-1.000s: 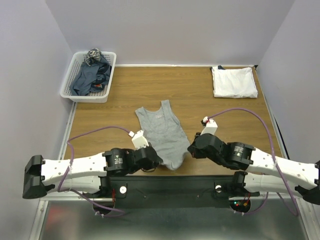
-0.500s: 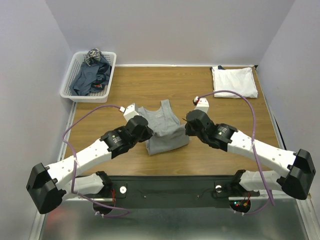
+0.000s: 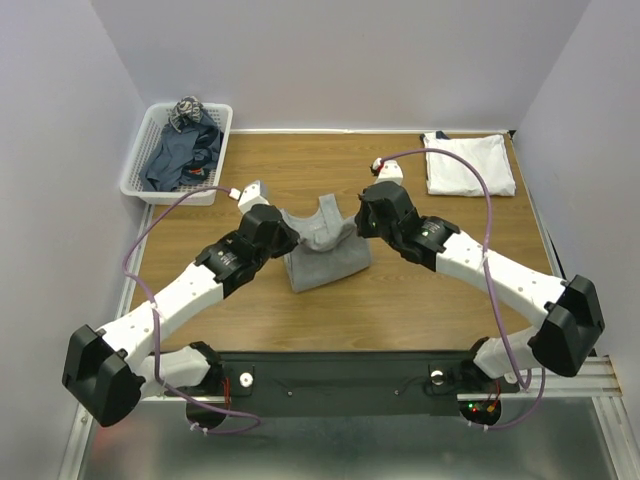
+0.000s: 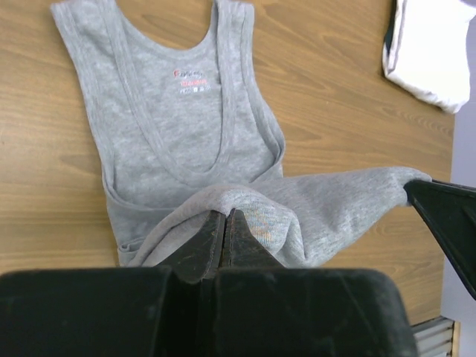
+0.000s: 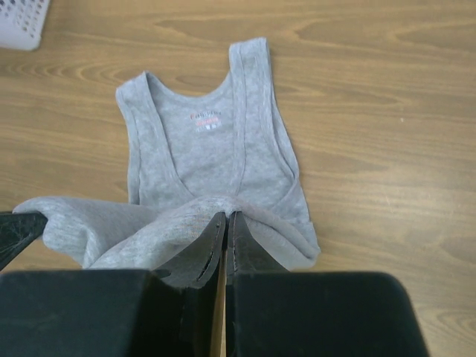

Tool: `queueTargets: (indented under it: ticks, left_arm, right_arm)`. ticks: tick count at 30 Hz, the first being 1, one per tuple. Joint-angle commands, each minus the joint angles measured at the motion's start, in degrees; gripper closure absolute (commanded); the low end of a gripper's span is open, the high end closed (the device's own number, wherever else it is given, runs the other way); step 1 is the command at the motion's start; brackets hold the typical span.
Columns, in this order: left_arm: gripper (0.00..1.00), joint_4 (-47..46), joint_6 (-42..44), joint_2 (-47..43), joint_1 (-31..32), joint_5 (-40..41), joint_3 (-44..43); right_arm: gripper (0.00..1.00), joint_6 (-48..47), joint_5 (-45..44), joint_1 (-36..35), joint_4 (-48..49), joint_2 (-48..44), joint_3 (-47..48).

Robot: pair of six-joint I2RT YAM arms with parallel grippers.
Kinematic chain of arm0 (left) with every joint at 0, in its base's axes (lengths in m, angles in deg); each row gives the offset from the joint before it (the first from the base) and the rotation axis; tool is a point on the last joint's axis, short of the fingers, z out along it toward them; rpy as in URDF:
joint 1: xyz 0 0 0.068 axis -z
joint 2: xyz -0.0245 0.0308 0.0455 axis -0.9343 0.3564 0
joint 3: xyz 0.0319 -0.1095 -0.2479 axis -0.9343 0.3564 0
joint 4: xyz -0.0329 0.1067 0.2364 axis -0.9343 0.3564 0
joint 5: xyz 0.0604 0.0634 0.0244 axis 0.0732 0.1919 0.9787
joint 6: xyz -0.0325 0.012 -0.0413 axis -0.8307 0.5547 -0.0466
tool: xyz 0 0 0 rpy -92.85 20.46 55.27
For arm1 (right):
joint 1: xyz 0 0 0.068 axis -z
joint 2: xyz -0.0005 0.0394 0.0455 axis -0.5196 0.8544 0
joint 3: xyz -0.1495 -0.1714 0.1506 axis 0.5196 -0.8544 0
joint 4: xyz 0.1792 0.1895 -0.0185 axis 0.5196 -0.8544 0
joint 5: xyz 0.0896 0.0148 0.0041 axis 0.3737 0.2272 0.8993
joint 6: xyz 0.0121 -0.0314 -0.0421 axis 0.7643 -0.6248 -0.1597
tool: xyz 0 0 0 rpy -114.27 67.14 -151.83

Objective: Fold and stack the tank tops
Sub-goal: Fold the tank top

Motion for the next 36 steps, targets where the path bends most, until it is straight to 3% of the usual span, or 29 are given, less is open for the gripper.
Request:
queueTargets:
  ticks: [1, 14, 21, 25, 31, 36]
  left_arm:
    - [1.0, -3.82, 3.49, 0.6, -2.67, -1.27, -4.0]
    - [1.0, -7.07, 6.92, 6.75, -11.46, -7.43, -8.3]
    - [1.0, -7.25, 7.89, 8.43, -12.7, -9.53, -10.68]
    - [1.0, -7.6, 6.31, 6.85, -12.52, -13.13, -7.26]
    - [1.0, -8.21, 1.3, -1.4, -7.18, -12.35, 3.02]
    - [1.0, -5.93, -6.95, -9.58, 4.42, -6.39, 11.02]
  right_arm:
    - [1.0, -2.41, 1.97, 1.79, 5.16, 1.28, 4.63]
    - [1.0, -3.55, 6.98, 6.54, 7.36, 10.59, 12.36]
    - [1.0, -4.08, 8.04, 6.98, 7.54, 11.48, 15.01]
    - [1.0, -2.68, 10.59, 6.98, 7.45, 9.11, 12.29]
    - [1.0, 0.92, 15.33, 6.98, 7.54, -0.1, 1.41]
    - [1.0, 3.74, 16.48, 5.93, 5.61, -12.58, -7.74]
